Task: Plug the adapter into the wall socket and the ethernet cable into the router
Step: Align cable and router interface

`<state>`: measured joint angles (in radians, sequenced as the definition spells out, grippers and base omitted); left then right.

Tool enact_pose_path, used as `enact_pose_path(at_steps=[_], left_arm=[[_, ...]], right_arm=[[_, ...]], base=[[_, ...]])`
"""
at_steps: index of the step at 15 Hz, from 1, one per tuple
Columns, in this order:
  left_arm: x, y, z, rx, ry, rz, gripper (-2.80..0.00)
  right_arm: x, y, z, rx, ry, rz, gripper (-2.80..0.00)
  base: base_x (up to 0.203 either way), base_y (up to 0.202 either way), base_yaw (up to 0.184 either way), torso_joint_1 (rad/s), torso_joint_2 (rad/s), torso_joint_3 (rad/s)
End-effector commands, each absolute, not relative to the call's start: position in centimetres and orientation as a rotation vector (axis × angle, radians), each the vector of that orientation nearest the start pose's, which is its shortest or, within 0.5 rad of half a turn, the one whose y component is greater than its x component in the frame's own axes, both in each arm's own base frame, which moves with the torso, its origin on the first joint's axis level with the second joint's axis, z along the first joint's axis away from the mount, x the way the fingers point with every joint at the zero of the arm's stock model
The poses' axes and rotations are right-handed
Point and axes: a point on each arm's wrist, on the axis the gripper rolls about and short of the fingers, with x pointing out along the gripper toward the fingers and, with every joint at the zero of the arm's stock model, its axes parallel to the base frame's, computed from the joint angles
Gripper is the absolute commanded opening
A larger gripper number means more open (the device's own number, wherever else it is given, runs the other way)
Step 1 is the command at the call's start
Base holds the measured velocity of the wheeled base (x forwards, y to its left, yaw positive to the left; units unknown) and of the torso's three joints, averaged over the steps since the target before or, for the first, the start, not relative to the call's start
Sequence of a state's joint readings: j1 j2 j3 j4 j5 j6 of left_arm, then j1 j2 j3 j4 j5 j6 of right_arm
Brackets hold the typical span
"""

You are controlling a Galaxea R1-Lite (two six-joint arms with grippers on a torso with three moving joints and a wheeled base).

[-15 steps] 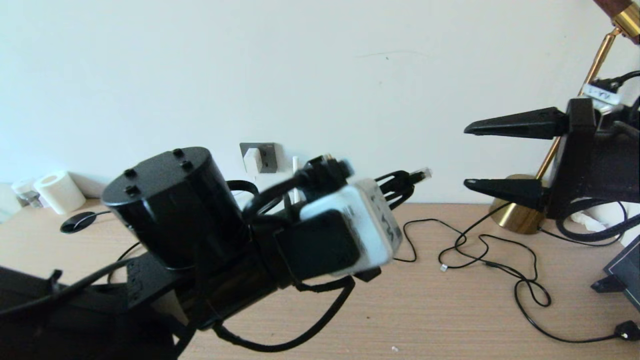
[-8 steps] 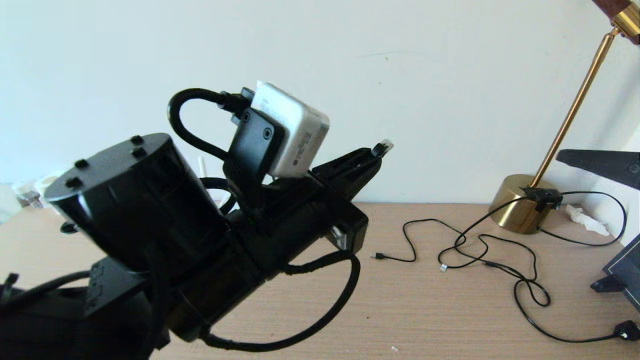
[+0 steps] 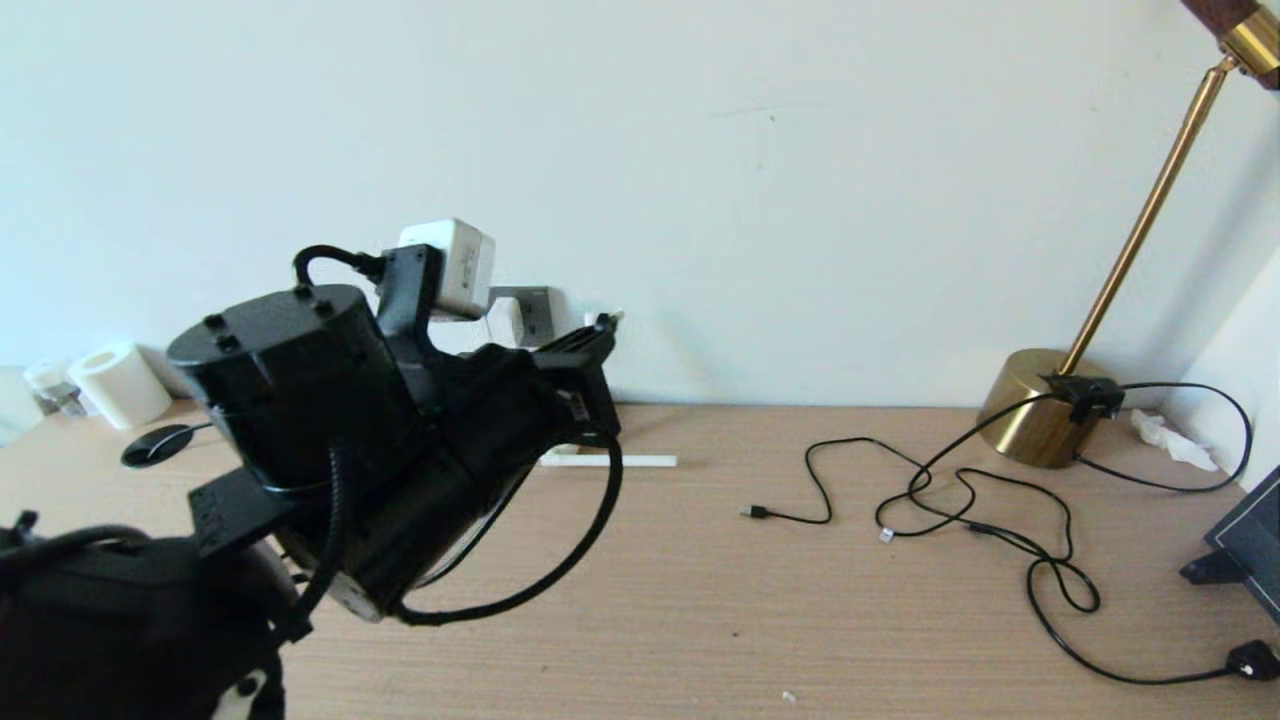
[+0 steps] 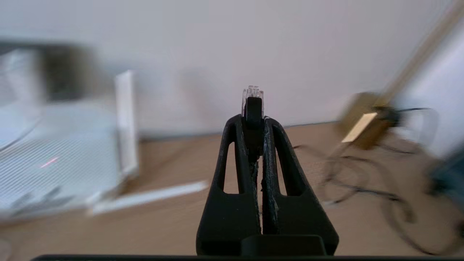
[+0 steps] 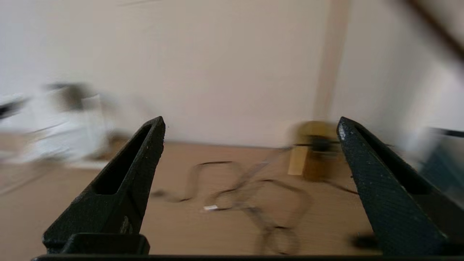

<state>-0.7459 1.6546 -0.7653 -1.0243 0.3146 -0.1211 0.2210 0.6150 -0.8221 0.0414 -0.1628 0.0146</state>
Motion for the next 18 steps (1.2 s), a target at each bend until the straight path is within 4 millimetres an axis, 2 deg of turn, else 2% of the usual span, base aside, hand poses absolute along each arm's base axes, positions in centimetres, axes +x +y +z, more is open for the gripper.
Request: enact_pose_path(at_steps=[1,2,3,5,8,10,13,15,18], left_arm=[[21.6,-18.0,22.1,-0.179,-0.072,-0.364,-2.8],[20.9,-17.2,21.5,-0.154,-0.025,-0.305,-2.8],[20.2,-16.5,20.7,-0.132,0.025,-0.274,-2.8],[18.7,-15.1,19.3,-0.146,0.104,-0.243,-2.8],[18.7,-15.1,18.3,-0.16,0.146,-0.231,-2.8],[19.3,-15.6,17.0,-0.202,0.195,-0.213,-2.8],[19.1,-15.5,15.7,-0.174,0.237,-0.193,-2.8],[18.9,-15.4,15.6,-0.174,0.241,-0.19,-2.8],[19.3,-15.5,15.8,-0.176,0.222,-0.142,-2.8]], right_arm=[[-1.0,-0.5,29.2,0.025,-0.218,-0.087,0.0],[-1.7,-0.4,27.8,-0.012,-0.212,-0.19,0.0],[-2.0,-0.2,25.6,-0.042,-0.176,-0.243,0.0],[-1.6,0.0,20.0,-0.08,-0.055,-0.206,0.0],[0.0,-0.1,11.2,-0.131,0.195,-0.146,0.0],[-0.1,0.0,7.7,-0.125,0.31,-0.093,0.0],[-0.3,0.1,7.9,-0.131,0.319,0.006,0.0],[-0.6,0.1,7.9,-0.143,0.276,0.109,0.0],[-2.0,0.0,7.7,-0.133,0.098,0.056,0.0]], base=[[0.0,0.0,0.0,0.0,0.0,0.0],[0.0,0.0,0.0,0.0,0.0,0.0],[0.0,0.0,0.0,0.0,0.0,0.0],[0.0,0.0,0.0,0.0,0.0,0.0],[0.0,0.0,0.0,0.0,0.0,0.0],[0.0,0.0,0.0,0.0,0.0,0.0],[0.0,0.0,0.0,0.0,0.0,0.0],[0.0,0.0,0.0,0.0,0.0,0.0],[0.0,0.0,0.0,0.0,0.0,0.0]])
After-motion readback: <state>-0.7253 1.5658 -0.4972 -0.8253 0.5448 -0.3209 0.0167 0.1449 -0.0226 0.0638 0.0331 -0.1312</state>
